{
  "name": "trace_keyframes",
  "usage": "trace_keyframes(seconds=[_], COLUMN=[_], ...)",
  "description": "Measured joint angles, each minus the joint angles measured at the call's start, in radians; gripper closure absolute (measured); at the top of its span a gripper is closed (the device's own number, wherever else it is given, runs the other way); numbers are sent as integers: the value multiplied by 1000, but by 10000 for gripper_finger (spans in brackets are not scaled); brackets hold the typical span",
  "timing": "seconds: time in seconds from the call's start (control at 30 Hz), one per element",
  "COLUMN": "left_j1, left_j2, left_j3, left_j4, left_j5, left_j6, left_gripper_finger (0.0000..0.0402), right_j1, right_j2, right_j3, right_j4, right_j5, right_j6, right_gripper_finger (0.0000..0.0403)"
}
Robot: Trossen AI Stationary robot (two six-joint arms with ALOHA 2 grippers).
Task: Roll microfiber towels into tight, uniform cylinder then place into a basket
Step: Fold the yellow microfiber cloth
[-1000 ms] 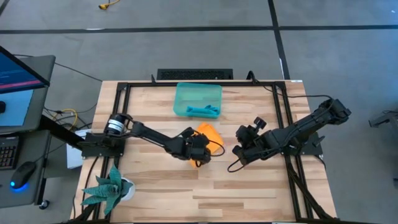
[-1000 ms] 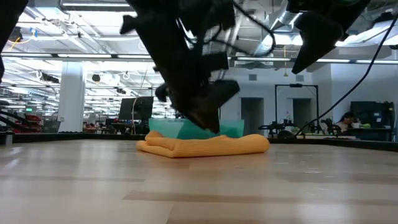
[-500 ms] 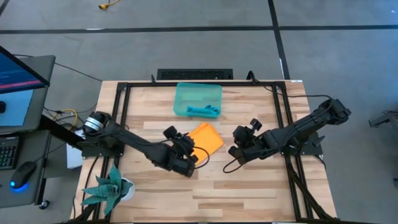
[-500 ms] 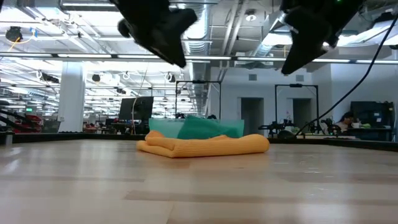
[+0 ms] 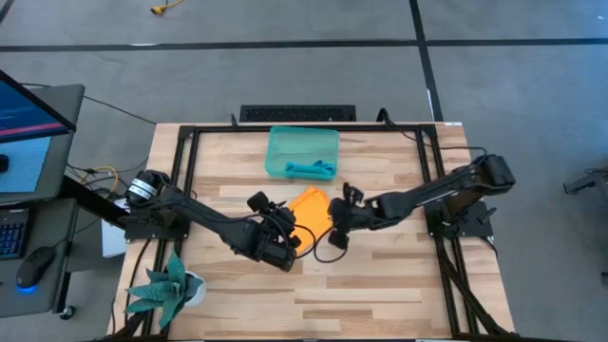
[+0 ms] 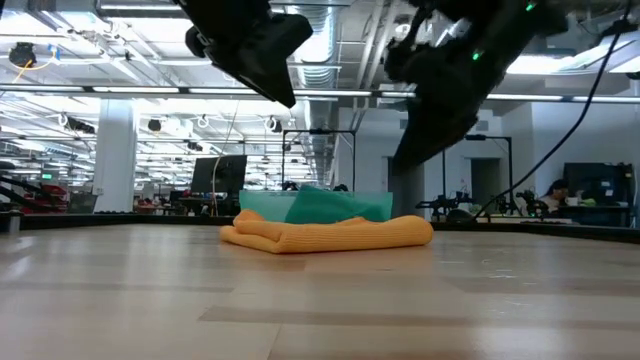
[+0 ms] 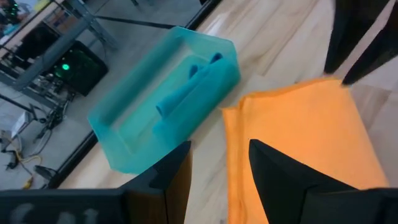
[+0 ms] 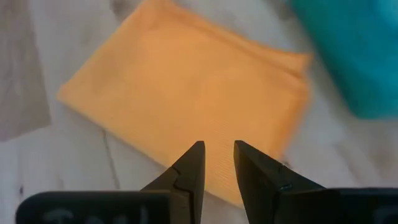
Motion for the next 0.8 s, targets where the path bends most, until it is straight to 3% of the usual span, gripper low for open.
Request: trace_keyframes(seconds=[0.3, 0.47, 0.67, 0.8], left_j1=[0, 0, 0, 0], left_j2=[1, 1, 1, 1], left_j3=[-3, -3, -3, -3], left_j4=[-19, -37, -37, -37], left_j5=[26, 28, 30, 30], left_j6=[0, 1, 1, 0], left_gripper_finger=[249, 249, 249, 249], right_j1=[-69, -96, -102, -79], right_j2=[192, 252, 255, 262], right_j3=[66, 90, 146, 189], right_j4=[59, 19, -284, -515], right_j5=[-84, -197, -244, -141], right_j6=[-51, -49, -48, 0], right_gripper_finger=[295, 295, 295, 295])
